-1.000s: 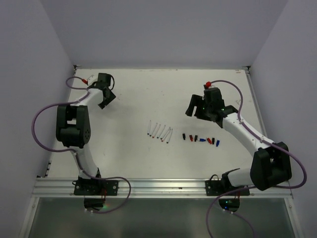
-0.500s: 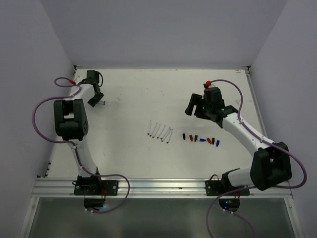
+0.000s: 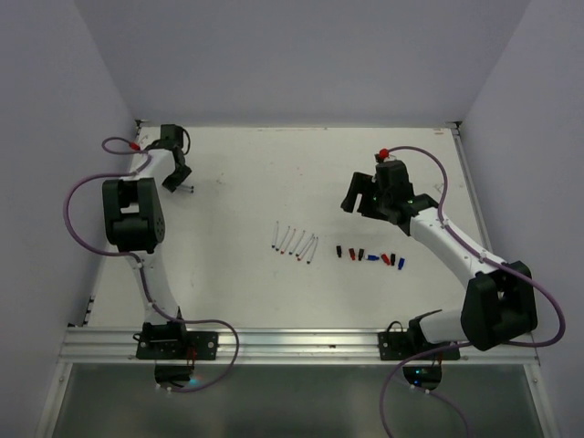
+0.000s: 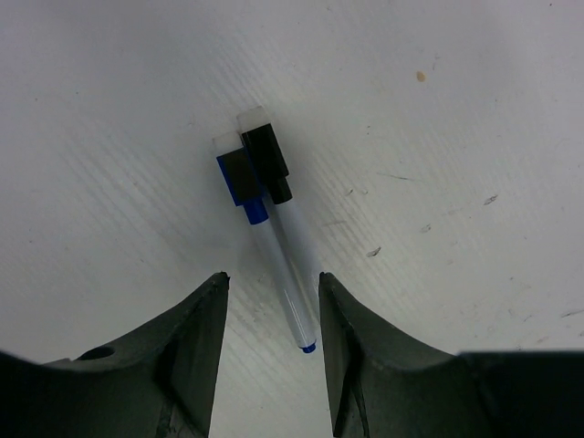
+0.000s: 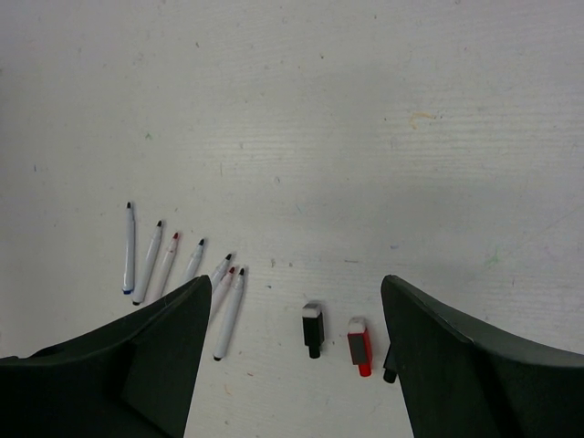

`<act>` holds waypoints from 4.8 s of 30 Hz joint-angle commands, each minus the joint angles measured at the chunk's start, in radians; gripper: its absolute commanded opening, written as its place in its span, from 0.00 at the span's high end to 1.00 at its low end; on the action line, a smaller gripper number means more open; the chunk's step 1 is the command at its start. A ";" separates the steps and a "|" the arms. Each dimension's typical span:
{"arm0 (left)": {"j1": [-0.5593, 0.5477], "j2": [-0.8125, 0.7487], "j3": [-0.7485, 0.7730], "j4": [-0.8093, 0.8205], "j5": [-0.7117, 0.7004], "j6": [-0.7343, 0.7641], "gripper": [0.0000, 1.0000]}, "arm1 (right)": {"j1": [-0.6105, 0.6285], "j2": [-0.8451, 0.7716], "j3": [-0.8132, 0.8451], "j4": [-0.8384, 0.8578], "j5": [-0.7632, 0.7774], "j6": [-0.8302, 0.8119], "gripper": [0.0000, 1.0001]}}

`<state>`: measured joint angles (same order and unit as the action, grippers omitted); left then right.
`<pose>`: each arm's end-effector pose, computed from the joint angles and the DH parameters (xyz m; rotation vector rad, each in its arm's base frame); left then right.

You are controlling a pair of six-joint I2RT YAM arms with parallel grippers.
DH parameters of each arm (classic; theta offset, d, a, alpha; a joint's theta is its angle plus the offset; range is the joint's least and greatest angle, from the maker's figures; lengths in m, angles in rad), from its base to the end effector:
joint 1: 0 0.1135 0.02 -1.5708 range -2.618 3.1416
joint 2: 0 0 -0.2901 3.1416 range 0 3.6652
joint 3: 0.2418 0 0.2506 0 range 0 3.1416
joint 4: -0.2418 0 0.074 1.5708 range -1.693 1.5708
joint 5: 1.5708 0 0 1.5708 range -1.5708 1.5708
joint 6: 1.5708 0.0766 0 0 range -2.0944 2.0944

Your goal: Open the pen caps

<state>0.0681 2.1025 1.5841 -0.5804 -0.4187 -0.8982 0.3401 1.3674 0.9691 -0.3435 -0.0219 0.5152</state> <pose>0.4704 0.0633 0.1669 -1.2930 2.1857 0.2472 0.3011 0.1083 0.2568 0.1948 2.3488 0.4536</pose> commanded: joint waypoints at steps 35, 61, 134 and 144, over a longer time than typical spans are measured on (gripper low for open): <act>0.004 -0.097 -0.208 -0.006 -0.046 -0.031 1.00 | 0.002 -0.025 0.037 -0.015 0.045 -0.023 0.20; -0.751 -0.846 -0.723 0.695 0.690 0.476 1.00 | 0.002 -0.312 -0.089 0.187 -0.470 0.054 0.24; -0.939 -0.797 -0.739 0.856 0.694 0.397 1.00 | 0.234 -0.151 -0.073 0.419 -0.240 0.266 1.00; -0.854 -0.940 -1.052 1.684 1.192 0.040 1.00 | 0.223 -0.228 -0.299 1.041 -0.568 0.281 1.00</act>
<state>-0.7864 1.2224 0.5743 0.6067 0.4782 -0.6731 0.5747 1.1549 0.7143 0.3923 -0.4877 0.7898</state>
